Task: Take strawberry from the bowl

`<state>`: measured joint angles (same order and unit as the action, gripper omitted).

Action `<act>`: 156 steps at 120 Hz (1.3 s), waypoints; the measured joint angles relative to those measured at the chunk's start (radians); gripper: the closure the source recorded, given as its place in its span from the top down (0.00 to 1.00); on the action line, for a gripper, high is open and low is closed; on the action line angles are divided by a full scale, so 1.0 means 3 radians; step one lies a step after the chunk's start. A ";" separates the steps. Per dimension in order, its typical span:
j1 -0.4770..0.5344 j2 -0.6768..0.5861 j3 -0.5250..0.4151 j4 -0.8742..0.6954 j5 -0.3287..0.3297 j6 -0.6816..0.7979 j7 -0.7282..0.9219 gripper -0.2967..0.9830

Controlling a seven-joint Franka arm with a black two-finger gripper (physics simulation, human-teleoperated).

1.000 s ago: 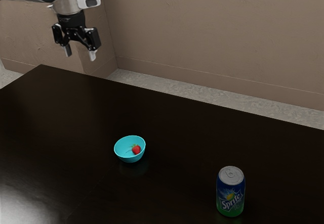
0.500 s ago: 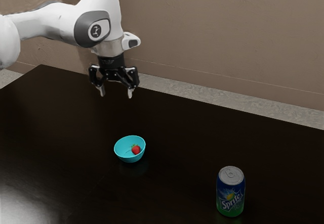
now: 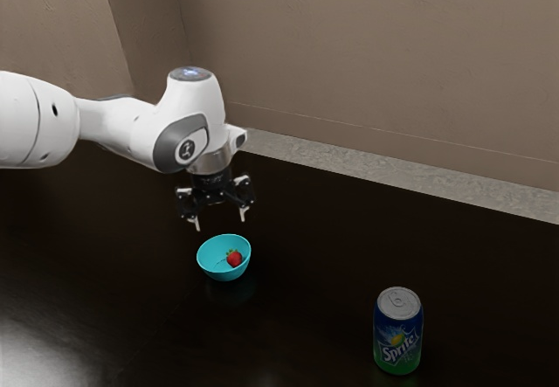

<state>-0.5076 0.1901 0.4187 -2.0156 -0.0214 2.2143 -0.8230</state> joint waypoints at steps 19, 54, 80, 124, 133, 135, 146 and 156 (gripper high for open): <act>0.0022 -0.0023 0.0005 -0.0179 0.0007 0.0266 -0.0115 0.72; 0.0019 0.0010 0.0005 -0.0277 0.0010 0.0422 -0.0180 0.57; -0.0011 0.0021 0.0005 -0.0411 0.0010 0.0519 -0.0174 0.49; -0.0034 0.0208 0.0001 -0.0395 -0.0015 0.0680 -0.0171 0.46; -0.0034 0.0211 0.0000 -0.0398 -0.0018 0.0716 -0.0170 0.45; -0.0033 0.0212 0.0000 -0.0400 -0.0019 0.0724 -0.0170 0.45; -0.0024 0.0269 0.0000 -0.0395 -0.0023 0.0774 -0.0171 0.45; -0.0007 0.0291 0.0000 -0.0376 -0.0028 0.0811 -0.0172 0.45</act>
<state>-0.5096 0.2772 0.4187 -2.1284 -0.0298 2.4575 -0.8746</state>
